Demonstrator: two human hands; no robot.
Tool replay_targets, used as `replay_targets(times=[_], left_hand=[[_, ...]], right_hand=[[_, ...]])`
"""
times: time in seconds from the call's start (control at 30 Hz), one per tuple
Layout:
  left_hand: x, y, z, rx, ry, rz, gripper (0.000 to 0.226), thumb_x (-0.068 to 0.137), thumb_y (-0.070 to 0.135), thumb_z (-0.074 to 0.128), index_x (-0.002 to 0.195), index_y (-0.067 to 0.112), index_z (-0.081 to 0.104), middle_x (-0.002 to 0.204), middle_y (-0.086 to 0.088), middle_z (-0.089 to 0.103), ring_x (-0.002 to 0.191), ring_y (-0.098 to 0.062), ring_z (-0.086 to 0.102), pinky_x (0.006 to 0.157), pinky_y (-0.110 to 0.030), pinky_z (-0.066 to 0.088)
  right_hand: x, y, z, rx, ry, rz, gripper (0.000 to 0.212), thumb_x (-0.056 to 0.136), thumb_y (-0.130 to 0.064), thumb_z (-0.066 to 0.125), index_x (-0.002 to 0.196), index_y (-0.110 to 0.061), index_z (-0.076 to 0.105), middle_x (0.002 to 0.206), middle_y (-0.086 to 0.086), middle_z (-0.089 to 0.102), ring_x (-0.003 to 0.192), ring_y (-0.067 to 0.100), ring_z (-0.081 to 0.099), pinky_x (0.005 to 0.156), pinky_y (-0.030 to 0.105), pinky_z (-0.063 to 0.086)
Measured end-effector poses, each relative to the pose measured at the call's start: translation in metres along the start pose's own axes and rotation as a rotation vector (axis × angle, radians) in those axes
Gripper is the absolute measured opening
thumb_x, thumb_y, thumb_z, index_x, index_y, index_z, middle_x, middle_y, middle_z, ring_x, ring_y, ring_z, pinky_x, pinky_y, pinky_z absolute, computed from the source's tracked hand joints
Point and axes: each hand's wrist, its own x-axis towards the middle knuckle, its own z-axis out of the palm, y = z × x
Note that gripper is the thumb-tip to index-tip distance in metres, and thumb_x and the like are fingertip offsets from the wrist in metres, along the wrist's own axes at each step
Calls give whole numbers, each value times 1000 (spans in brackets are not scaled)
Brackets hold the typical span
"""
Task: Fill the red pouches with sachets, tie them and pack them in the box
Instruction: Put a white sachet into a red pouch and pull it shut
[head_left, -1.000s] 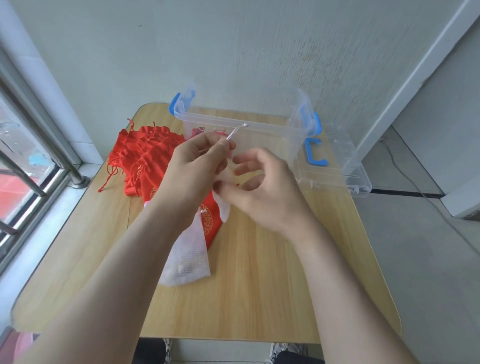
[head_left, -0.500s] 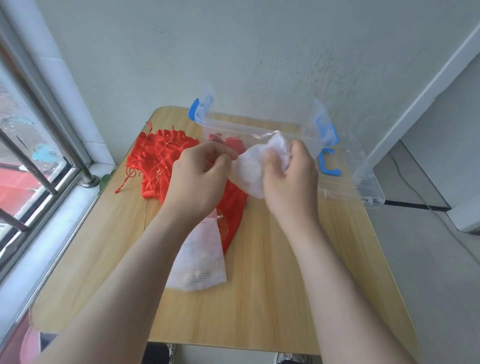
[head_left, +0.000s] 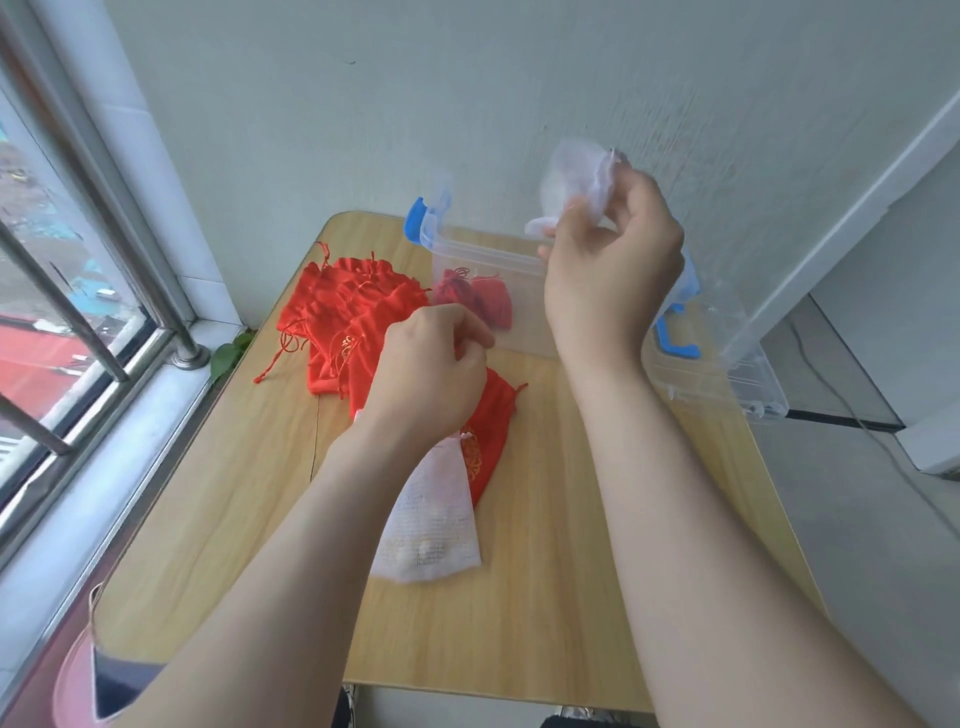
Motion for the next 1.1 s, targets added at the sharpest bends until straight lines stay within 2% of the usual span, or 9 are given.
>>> replay_targets(times=[0.07,0.13,0.27,0.47,0.73,0.87,0.93,1.03,1.1], left_hand=[[0,0,-1,1,-11,-1,31,92,4,50,96,18,77,79,3,72,73,-17,71,74,-37,60],[1,0,-1,0,-15,-7,31,91,4,50,95,19,77,78,3,73,74,-17,71,75,-36,60],[1,-1,-1,12,-11,-44,31,89,4,51,95,19,78,79,4,73,76,-14,72,73,-29,59],[4,-5,-3,17,8,-74,31,89,6,53,93,23,78,82,6,73,72,-6,67,57,-10,44],[4,-6,-5,12,2,-63,30,89,5,54,93,22,78,76,7,71,67,-6,63,52,-9,39],[4,-6,-8,9,48,-81,30,90,1,54,94,19,79,79,6,72,63,-8,65,51,-7,43],[2,-6,-10,-7,68,-88,31,90,-1,55,94,18,79,84,6,74,68,-3,69,55,-6,46],[-1,-6,-13,-5,84,-69,34,86,-3,56,93,21,80,89,9,76,78,-3,69,64,-5,49],[-3,-5,-15,-6,103,-68,35,85,-2,56,92,22,80,88,10,75,76,-2,66,61,-5,46]], right_hand=[[9,-3,7,-93,-9,-31,32,93,-11,56,120,-12,73,112,-4,79,89,22,78,96,34,55],[14,-1,13,-255,-63,-52,33,96,-6,57,122,-15,75,121,-3,77,107,26,71,89,19,36],[19,8,22,-596,-184,-24,26,107,-13,50,116,-17,74,108,9,73,105,34,65,72,34,37],[24,5,31,-805,-326,6,20,110,-28,53,111,-14,67,115,11,69,108,37,68,74,37,41],[33,-4,35,-772,-469,59,9,97,-23,64,98,-17,57,108,8,66,100,35,67,74,35,46],[22,2,38,-693,-501,3,19,91,-30,56,78,-15,57,83,8,61,77,36,62,56,30,35],[15,5,33,-655,-460,-62,23,92,-26,53,77,-11,61,78,10,61,78,37,58,52,32,33],[-2,8,21,-539,-313,-301,27,88,-18,49,85,-11,75,86,9,71,90,37,62,70,41,49],[-18,4,9,-442,-244,-377,35,85,-20,41,84,-14,75,87,6,68,91,35,61,76,41,49]])
